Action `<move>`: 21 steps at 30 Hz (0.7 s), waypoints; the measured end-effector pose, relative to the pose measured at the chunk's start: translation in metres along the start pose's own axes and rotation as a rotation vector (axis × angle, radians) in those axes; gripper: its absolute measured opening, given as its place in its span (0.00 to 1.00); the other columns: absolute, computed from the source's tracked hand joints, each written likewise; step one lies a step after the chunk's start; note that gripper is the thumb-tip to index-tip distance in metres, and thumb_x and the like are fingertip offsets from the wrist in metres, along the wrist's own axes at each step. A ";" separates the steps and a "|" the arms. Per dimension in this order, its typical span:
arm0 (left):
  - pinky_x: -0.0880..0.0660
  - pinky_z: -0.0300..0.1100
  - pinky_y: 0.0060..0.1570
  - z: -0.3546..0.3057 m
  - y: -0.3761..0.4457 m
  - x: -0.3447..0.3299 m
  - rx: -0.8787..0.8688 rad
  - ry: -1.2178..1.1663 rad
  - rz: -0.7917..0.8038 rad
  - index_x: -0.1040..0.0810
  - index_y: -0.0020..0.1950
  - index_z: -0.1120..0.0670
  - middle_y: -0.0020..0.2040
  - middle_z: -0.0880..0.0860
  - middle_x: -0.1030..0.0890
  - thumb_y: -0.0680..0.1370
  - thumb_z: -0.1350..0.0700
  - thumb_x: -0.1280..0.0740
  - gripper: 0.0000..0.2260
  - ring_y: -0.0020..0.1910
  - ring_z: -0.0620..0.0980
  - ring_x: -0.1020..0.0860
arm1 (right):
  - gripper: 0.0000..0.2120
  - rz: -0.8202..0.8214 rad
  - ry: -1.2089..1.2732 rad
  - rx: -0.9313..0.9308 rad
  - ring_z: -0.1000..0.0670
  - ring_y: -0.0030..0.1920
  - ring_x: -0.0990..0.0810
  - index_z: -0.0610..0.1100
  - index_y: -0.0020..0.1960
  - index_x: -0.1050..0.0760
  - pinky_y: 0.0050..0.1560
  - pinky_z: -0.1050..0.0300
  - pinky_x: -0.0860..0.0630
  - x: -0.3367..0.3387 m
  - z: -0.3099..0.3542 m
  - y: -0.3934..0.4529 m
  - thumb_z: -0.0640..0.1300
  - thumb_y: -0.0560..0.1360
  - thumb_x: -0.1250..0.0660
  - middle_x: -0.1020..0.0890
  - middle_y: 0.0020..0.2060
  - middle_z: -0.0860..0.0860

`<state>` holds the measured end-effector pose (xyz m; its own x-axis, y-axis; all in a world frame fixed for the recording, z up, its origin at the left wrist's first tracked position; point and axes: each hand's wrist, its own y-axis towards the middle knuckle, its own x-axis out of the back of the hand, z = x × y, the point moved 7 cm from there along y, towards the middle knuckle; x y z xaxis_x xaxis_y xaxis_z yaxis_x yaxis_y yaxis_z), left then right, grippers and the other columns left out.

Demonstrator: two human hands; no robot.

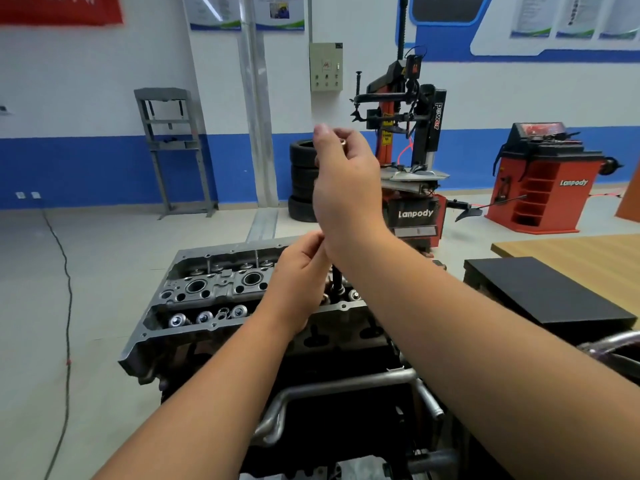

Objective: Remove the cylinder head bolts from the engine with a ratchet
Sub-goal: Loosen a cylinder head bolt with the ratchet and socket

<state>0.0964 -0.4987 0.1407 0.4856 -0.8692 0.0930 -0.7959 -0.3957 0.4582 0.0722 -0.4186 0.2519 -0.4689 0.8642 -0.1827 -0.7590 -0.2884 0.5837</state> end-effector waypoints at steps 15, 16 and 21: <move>0.20 0.48 0.48 0.000 0.001 -0.001 -0.012 -0.064 -0.001 0.17 0.50 0.51 0.44 0.46 0.14 0.84 0.46 0.35 0.11 0.44 0.51 0.17 | 0.10 0.090 0.014 -0.116 0.55 0.27 0.30 0.46 0.39 0.27 0.30 0.60 0.32 -0.001 -0.003 0.008 0.46 0.79 0.37 0.26 0.25 0.56; 0.23 0.40 0.42 -0.002 0.001 0.000 -0.026 -0.057 -0.019 0.17 0.49 0.49 0.41 0.44 0.15 0.84 0.48 0.33 0.08 0.40 0.43 0.19 | 0.10 0.054 0.004 -0.082 0.56 0.26 0.30 0.45 0.39 0.27 0.29 0.60 0.32 -0.002 -0.003 0.007 0.47 0.78 0.37 0.26 0.25 0.57; 0.23 0.35 0.40 0.001 0.002 0.001 -0.006 -0.065 -0.055 0.19 0.46 0.40 0.41 0.44 0.16 0.76 0.42 0.26 0.05 0.41 0.42 0.21 | 0.18 0.420 0.176 -0.292 0.51 0.24 0.43 0.47 0.30 0.34 0.30 0.57 0.45 -0.005 -0.004 0.020 0.50 0.79 0.41 0.39 0.22 0.53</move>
<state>0.0954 -0.5006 0.1407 0.5043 -0.8635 0.0100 -0.7662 -0.4421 0.4663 0.0573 -0.4304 0.2609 -0.8088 0.5746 -0.1254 -0.5719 -0.7189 0.3951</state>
